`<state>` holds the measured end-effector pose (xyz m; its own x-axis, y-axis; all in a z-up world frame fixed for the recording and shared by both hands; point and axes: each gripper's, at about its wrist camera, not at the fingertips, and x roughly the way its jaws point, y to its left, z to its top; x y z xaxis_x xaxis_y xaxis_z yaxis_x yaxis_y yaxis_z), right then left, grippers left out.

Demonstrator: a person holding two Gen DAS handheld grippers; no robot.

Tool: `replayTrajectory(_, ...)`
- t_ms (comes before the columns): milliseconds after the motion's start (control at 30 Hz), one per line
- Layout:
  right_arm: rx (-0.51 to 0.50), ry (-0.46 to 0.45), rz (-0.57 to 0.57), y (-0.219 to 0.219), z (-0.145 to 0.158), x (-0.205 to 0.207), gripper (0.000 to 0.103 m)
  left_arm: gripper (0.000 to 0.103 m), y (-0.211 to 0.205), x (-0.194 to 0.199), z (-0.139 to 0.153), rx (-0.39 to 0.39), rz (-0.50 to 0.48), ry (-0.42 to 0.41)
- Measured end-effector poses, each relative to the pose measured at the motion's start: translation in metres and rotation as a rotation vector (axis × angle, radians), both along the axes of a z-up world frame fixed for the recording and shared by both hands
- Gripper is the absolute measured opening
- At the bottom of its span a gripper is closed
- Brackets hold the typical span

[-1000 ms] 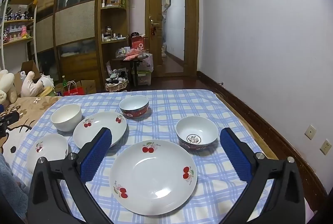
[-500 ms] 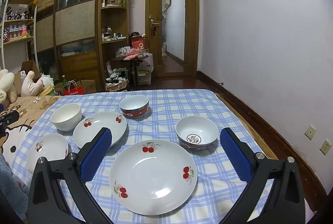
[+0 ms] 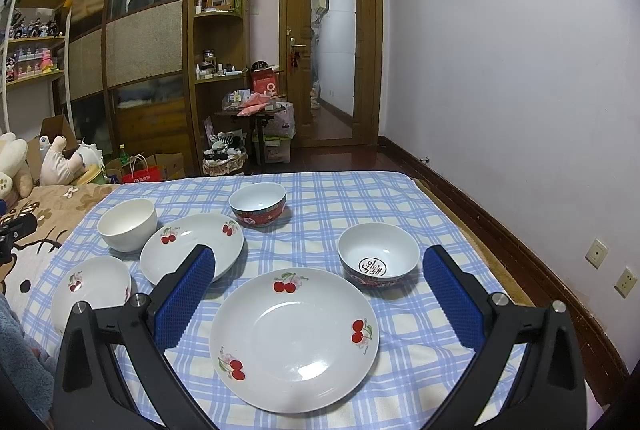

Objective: Organize plates and bowls

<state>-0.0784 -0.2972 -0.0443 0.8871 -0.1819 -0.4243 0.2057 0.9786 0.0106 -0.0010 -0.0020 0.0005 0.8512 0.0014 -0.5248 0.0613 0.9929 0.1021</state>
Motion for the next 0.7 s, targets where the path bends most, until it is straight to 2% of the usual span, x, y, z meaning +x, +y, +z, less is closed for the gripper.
replayTrajectory(700,0.001,-0.002,-0.001,0.001,0.0003,-0.0011,0.103,0.097,0.0003,-0.0002,-0.0001,0.002,0.0,0.002)
